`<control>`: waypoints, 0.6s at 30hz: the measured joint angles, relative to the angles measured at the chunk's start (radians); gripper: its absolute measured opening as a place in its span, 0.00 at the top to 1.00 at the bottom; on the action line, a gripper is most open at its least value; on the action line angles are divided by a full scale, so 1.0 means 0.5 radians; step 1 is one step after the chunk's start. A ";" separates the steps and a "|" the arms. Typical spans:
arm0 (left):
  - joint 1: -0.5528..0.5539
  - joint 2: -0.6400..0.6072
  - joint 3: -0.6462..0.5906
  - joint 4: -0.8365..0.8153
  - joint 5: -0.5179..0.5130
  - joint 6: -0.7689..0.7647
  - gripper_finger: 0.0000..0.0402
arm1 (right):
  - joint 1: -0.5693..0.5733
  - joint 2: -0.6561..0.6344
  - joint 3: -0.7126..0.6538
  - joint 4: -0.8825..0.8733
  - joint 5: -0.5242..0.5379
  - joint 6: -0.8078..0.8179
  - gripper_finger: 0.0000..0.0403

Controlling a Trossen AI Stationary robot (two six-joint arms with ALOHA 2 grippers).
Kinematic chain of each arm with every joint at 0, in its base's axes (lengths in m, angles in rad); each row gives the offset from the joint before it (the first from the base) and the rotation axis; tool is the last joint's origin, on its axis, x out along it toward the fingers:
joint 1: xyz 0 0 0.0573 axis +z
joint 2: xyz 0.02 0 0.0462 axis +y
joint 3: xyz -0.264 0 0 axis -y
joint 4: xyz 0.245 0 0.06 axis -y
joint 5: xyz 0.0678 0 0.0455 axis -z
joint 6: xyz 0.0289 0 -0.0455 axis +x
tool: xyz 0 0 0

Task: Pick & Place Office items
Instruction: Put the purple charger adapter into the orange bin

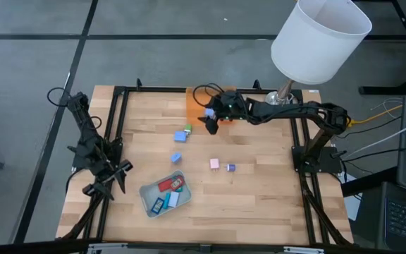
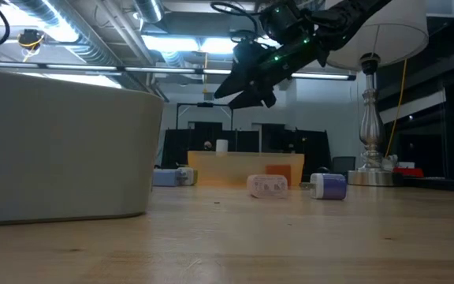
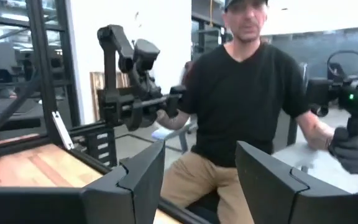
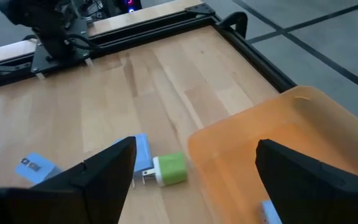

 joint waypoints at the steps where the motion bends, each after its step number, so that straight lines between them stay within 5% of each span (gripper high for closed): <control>1: 0.001 -0.001 0.000 -0.028 0.018 0.003 0.52 | 0.007 0.000 0.000 0.002 0.000 -0.001 0.19; 8: 0.000 0.010 0.000 -0.384 -0.023 -0.108 0.51 | 0.126 0.000 0.000 0.023 -0.005 -0.085 0.19; 18: 0.000 0.176 0.000 -0.405 0.076 -0.218 0.52 | 0.359 0.000 0.000 -0.222 0.001 -0.294 0.19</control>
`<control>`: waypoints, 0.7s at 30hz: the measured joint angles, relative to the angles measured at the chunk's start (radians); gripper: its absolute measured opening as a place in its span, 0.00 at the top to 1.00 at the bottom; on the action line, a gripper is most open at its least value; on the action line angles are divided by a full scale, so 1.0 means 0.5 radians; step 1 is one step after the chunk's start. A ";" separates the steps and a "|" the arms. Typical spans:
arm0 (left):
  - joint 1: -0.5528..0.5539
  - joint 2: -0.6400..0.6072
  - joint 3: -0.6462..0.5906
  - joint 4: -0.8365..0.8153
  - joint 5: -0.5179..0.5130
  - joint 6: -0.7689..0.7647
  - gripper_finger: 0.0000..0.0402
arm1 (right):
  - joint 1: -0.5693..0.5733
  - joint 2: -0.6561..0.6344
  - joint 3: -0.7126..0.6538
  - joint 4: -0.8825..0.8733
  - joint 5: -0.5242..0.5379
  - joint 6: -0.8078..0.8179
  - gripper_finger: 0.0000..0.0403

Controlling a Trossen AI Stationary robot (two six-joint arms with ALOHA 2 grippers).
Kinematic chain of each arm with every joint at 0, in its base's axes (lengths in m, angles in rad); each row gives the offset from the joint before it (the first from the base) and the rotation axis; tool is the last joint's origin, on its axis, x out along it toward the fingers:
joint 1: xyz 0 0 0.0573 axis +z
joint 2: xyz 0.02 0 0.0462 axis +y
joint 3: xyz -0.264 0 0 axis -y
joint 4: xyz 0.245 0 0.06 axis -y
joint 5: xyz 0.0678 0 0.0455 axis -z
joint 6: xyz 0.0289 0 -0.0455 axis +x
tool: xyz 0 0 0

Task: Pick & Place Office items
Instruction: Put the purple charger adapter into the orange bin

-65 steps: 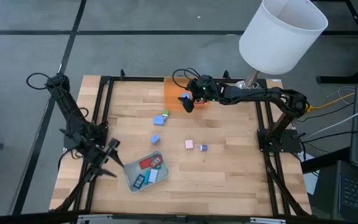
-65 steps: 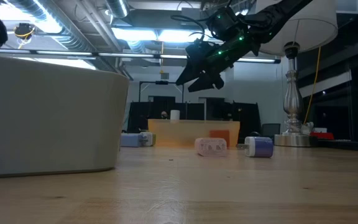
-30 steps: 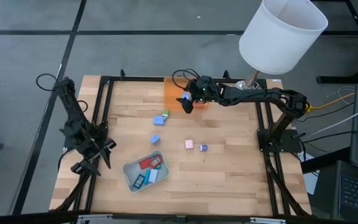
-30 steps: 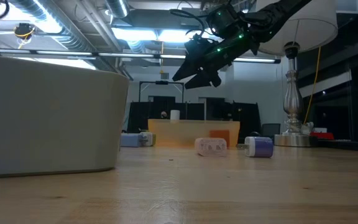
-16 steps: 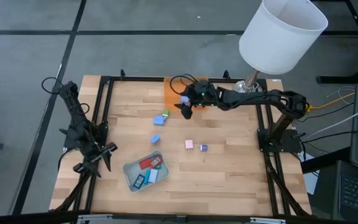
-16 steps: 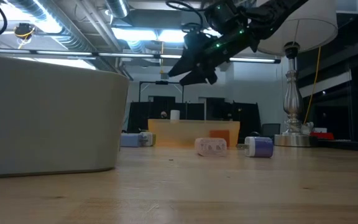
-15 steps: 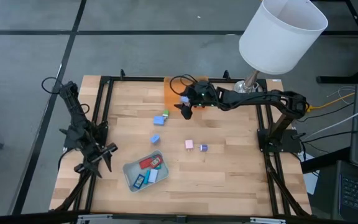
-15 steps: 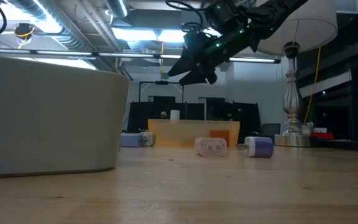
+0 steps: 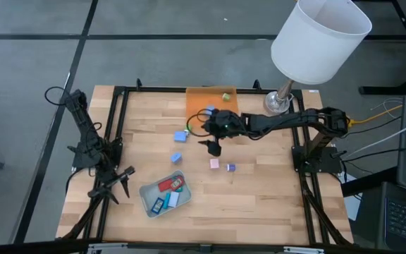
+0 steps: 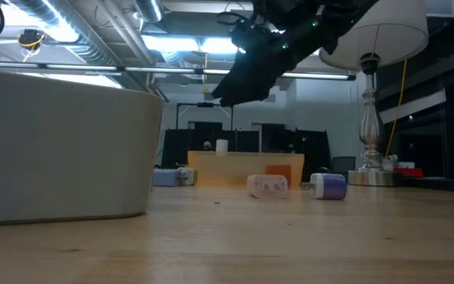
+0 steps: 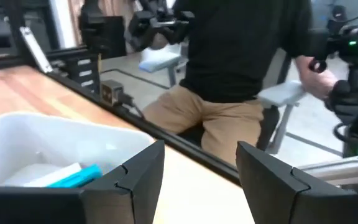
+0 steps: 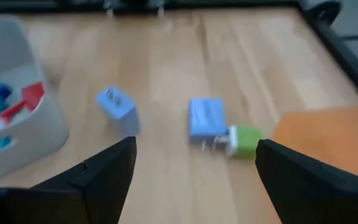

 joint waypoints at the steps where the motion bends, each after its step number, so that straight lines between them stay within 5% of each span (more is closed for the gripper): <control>1: 0.000 0.014 0.000 0.006 -0.032 -0.004 0.51 | 0.011 0.000 0.000 -0.043 0.020 0.030 0.19; 7: 0.000 0.025 0.000 0.025 -0.139 0.042 0.52 | 0.083 0.000 0.000 -0.480 0.311 0.108 0.19; 21: 0.000 0.025 0.000 0.039 -0.133 0.065 0.52 | 0.377 -0.008 0.000 -1.277 0.251 -0.008 0.19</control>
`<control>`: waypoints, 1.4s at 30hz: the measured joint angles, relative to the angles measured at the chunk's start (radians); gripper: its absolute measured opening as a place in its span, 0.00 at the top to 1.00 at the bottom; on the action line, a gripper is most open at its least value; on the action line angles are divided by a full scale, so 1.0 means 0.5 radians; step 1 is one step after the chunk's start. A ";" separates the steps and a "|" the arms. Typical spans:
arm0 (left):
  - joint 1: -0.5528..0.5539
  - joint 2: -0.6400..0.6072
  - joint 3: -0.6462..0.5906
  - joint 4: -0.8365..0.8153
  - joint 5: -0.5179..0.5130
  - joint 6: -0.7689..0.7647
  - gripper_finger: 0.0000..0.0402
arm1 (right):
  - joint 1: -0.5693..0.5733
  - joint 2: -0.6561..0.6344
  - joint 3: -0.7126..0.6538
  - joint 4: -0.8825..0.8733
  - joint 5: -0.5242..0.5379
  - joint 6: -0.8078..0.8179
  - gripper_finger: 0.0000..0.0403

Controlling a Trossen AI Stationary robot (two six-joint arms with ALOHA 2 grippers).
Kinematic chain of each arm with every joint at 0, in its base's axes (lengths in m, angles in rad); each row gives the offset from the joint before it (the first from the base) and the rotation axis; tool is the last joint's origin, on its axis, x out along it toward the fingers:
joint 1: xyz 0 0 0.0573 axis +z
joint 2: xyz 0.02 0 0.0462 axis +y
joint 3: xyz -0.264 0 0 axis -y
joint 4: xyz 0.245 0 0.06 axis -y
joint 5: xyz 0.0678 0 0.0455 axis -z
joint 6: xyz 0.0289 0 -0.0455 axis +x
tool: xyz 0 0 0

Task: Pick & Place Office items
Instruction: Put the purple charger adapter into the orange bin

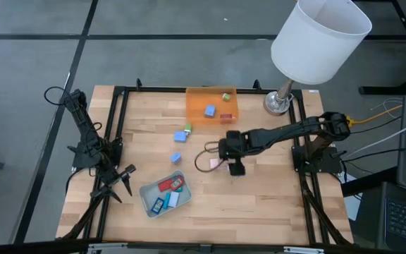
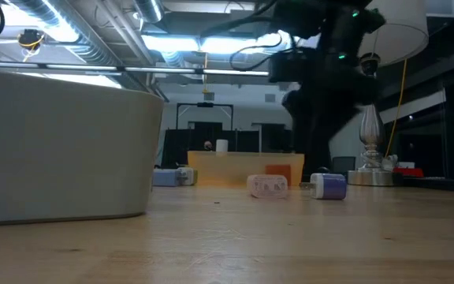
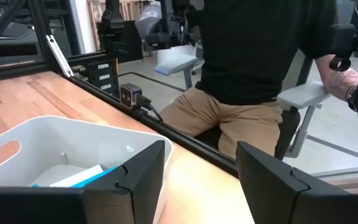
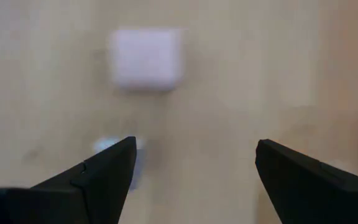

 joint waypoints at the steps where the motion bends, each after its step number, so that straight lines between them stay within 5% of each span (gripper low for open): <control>1: 0.000 0.000 0.000 0.000 0.000 0.000 0.52 | 0.024 0.000 0.000 -0.037 -0.056 0.003 0.19; 15: 0.000 0.000 0.000 0.000 0.000 -0.001 0.52 | 0.212 0.007 -0.006 -0.025 -0.145 0.252 0.21; 42: 0.000 0.000 0.000 0.024 0.051 -0.001 0.52 | 0.124 0.011 -0.414 0.438 -0.150 0.342 0.44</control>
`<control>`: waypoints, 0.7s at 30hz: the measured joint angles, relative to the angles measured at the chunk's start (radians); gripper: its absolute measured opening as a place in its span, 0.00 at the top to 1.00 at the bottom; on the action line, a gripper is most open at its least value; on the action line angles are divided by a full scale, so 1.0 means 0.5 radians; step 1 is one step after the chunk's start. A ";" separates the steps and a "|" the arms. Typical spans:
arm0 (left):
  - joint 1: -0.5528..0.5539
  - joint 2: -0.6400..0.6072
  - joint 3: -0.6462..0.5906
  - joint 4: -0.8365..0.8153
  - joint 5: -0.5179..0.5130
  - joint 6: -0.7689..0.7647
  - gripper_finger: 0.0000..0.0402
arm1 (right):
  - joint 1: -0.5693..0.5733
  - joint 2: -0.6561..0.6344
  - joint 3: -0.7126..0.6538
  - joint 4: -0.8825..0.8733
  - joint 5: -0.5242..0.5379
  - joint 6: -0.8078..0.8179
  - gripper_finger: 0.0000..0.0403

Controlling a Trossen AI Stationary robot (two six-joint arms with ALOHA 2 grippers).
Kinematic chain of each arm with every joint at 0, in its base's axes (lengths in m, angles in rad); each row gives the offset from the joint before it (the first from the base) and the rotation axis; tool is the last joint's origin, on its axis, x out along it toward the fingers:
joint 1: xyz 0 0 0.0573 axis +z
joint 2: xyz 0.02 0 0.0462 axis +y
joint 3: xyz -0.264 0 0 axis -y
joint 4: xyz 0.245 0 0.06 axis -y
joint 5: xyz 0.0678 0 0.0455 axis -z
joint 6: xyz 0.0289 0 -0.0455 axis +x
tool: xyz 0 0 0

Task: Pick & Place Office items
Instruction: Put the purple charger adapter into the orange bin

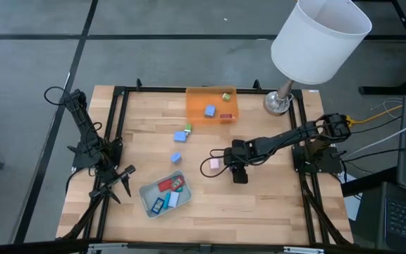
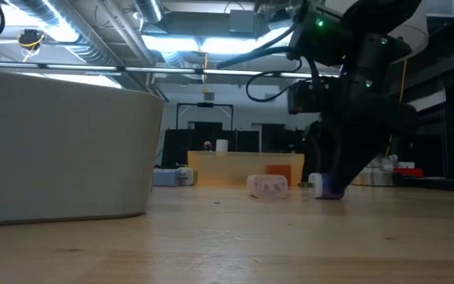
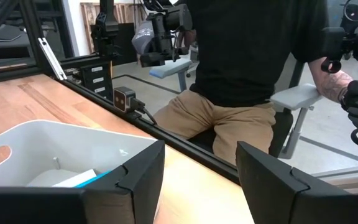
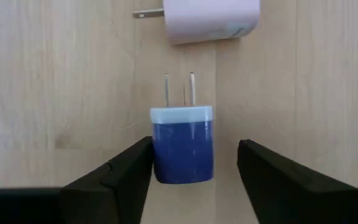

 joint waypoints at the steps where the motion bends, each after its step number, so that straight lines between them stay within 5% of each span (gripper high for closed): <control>1: 0.000 0.000 0.000 0.000 0.001 0.000 0.52 | 0.000 0.000 0.000 0.000 0.000 0.000 0.46; 8: 0.000 0.000 0.000 0.000 0.001 0.000 0.51 | 0.000 0.000 0.001 0.002 0.000 -0.001 0.69; 21: 0.000 0.000 0.000 0.001 0.001 -0.002 0.51 | -0.001 -0.088 0.142 0.015 -0.040 -0.002 0.69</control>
